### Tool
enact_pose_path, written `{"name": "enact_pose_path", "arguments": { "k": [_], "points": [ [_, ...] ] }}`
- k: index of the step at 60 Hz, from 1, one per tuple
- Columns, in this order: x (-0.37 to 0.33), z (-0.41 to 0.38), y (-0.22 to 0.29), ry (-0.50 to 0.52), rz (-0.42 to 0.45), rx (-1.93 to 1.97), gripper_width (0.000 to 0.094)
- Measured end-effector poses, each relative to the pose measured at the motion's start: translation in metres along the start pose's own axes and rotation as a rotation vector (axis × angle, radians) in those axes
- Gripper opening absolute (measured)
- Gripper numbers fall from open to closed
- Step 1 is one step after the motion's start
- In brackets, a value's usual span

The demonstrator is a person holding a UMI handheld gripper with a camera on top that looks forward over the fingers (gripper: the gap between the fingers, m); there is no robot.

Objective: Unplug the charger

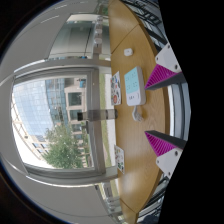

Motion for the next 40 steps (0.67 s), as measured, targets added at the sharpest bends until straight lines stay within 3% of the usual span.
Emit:
{"name": "enact_pose_path", "arguments": {
  "k": [18, 40],
  "points": [
    [-0.034, -0.097, -0.018, 0.122, -0.014, -0.052, 0.0821],
    [-0.045, -0.120, -0.022, 0.135, -0.025, -0.065, 0.0820]
  ]
}}
Point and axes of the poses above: the point between the fingertips, and its own axes, seen from behind it with the camera up: z to the right, y up, x forward, the way the camera looks, the point moved 4 cm from there along -x, backward, against the way the camera looks, and after that the axes turned 3 degrees about x, right-handed, at the moved point
